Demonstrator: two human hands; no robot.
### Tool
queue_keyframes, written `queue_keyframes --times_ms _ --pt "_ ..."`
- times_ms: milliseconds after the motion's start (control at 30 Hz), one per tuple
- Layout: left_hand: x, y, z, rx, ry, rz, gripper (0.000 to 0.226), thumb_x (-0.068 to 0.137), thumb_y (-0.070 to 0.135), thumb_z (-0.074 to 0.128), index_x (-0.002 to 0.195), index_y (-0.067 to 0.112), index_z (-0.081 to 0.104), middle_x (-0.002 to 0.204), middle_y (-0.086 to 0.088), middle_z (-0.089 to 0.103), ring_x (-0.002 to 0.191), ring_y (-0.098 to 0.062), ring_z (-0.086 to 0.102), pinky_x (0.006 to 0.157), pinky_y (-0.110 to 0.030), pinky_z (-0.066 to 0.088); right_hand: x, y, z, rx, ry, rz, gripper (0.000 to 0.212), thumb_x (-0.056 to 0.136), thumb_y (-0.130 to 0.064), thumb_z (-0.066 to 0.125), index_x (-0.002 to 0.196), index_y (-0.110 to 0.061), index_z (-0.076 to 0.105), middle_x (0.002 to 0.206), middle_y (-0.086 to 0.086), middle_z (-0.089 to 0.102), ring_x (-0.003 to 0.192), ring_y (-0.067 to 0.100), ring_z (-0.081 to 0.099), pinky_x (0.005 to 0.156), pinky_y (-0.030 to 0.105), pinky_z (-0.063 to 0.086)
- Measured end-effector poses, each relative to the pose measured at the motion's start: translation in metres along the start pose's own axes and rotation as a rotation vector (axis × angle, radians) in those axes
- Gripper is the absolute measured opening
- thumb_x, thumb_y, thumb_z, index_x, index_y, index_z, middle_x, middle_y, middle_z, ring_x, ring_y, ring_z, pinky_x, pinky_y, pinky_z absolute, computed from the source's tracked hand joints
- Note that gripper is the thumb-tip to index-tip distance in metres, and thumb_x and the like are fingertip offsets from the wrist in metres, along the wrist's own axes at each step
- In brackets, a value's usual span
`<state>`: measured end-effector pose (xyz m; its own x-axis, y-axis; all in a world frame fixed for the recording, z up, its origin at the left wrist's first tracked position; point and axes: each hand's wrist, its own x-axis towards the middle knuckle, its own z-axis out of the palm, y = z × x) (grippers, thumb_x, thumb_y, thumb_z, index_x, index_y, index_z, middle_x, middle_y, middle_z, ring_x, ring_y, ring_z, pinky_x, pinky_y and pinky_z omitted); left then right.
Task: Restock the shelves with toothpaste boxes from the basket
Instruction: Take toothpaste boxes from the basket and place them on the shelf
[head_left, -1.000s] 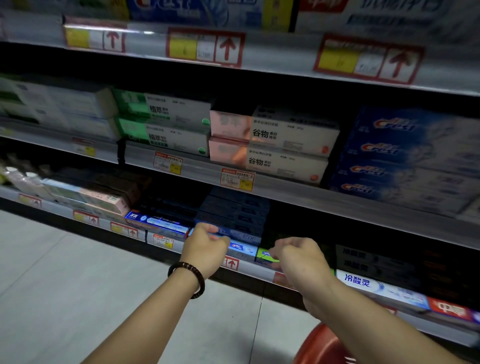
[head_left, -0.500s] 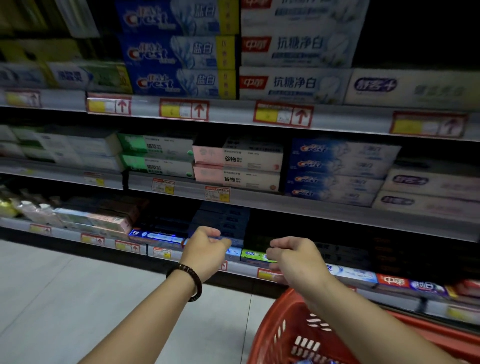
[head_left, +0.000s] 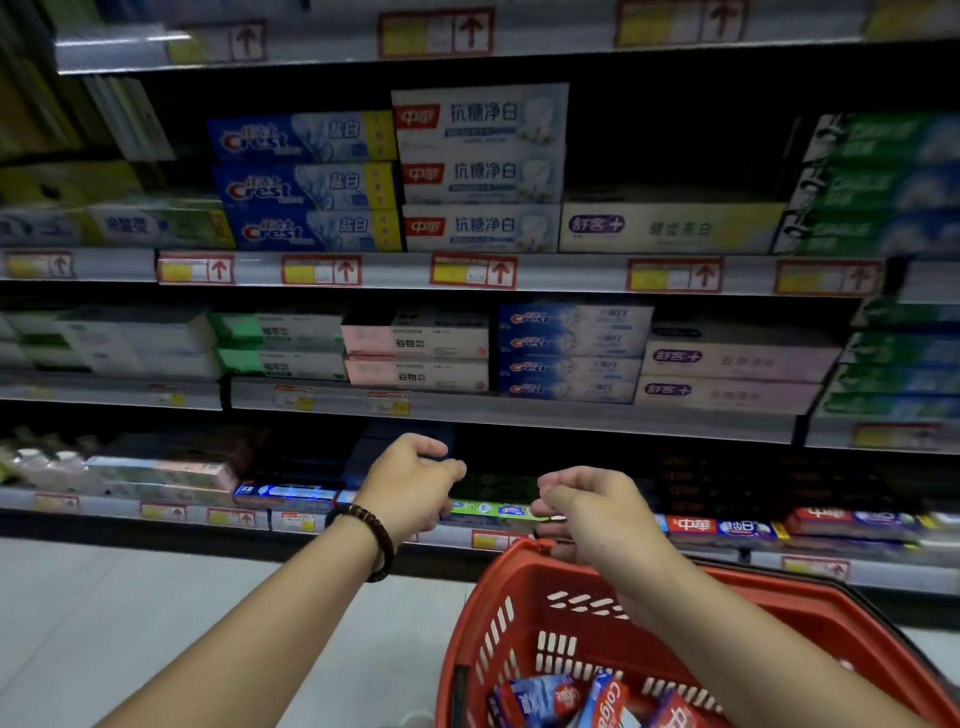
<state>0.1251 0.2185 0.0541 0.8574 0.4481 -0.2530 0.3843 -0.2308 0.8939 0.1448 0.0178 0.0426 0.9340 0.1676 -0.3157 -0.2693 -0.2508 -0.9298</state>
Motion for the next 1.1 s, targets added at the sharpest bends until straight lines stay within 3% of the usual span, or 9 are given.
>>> queue_keyframes --times_ms 133,267,367,500,833,1000,1100 --pt "-0.025 0.022 0.016 0.041 -0.044 0.05 0.025 0.096 0.026 0.071 0.118 0.021 0.06 0.103 -0.003 0.072 0.085 -0.024 0.076 0.057 -0.031 0.055 -0.025 -0.003 -0.025 -0.018 0.046 -0.031 0.013 0.103 -0.014 0.061 0.105 -0.021 0.073 0.102 0.004 0.079 0.094 0.023 0.077 0.073 0.035 0.059" --pt "-0.048 0.037 0.036 0.055 -0.096 0.086 0.025 0.096 0.029 0.071 0.117 0.022 0.06 0.103 -0.002 0.074 0.086 -0.023 0.077 0.064 -0.033 0.058 -0.044 -0.001 -0.052 -0.02 0.09 -0.041 0.013 0.103 -0.016 0.062 0.105 -0.022 0.073 0.099 0.002 0.08 0.093 0.021 0.077 0.08 0.04 0.061" --pt "-0.063 0.044 0.053 0.038 -0.133 0.101 0.025 0.096 0.028 0.071 0.118 0.021 0.06 0.101 -0.003 0.072 0.076 -0.019 0.073 0.06 -0.032 0.056 -0.057 0.007 -0.075 -0.019 0.116 -0.045 0.012 0.103 -0.017 0.062 0.106 -0.022 0.073 0.098 0.002 0.08 0.093 0.02 0.077 0.081 0.043 0.062" --pt "-0.086 0.046 0.076 -0.018 -0.168 0.091 0.021 0.097 0.021 0.07 0.115 0.018 0.06 0.095 -0.003 0.07 0.071 -0.021 0.07 0.066 -0.041 0.06 -0.07 0.023 -0.103 -0.006 0.137 -0.025 0.013 0.105 -0.02 0.061 0.109 -0.023 0.072 0.096 -0.001 0.081 0.093 0.019 0.078 0.075 0.037 0.059" --pt "-0.128 0.018 0.134 0.052 -0.282 0.105 0.018 0.097 0.019 0.067 0.113 0.02 0.059 0.093 -0.002 0.071 0.07 -0.017 0.068 0.055 -0.025 0.05 -0.101 0.069 -0.156 -0.022 0.185 0.027 0.012 0.105 -0.017 0.062 0.106 -0.019 0.073 0.09 0.002 0.082 0.083 0.018 0.078 0.072 0.035 0.057" --pt "-0.13 0.003 0.153 0.096 -0.308 0.129 0.016 0.097 0.018 0.068 0.11 0.021 0.06 0.091 -0.002 0.074 0.068 -0.014 0.07 0.062 -0.029 0.052 -0.109 0.095 -0.173 -0.033 0.2 0.065 0.011 0.105 -0.02 0.063 0.108 -0.02 0.073 0.092 -0.001 0.082 0.086 0.016 0.079 0.08 0.038 0.061" --pt "-0.127 -0.004 0.162 0.11 -0.307 0.137 0.013 0.098 0.021 0.068 0.109 0.023 0.061 0.09 -0.003 0.075 0.077 -0.02 0.075 0.072 -0.038 0.058 -0.114 0.103 -0.18 -0.018 0.209 0.083 0.011 0.105 -0.019 0.062 0.108 -0.019 0.073 0.093 0.0 0.081 0.089 0.018 0.078 0.081 0.038 0.062"
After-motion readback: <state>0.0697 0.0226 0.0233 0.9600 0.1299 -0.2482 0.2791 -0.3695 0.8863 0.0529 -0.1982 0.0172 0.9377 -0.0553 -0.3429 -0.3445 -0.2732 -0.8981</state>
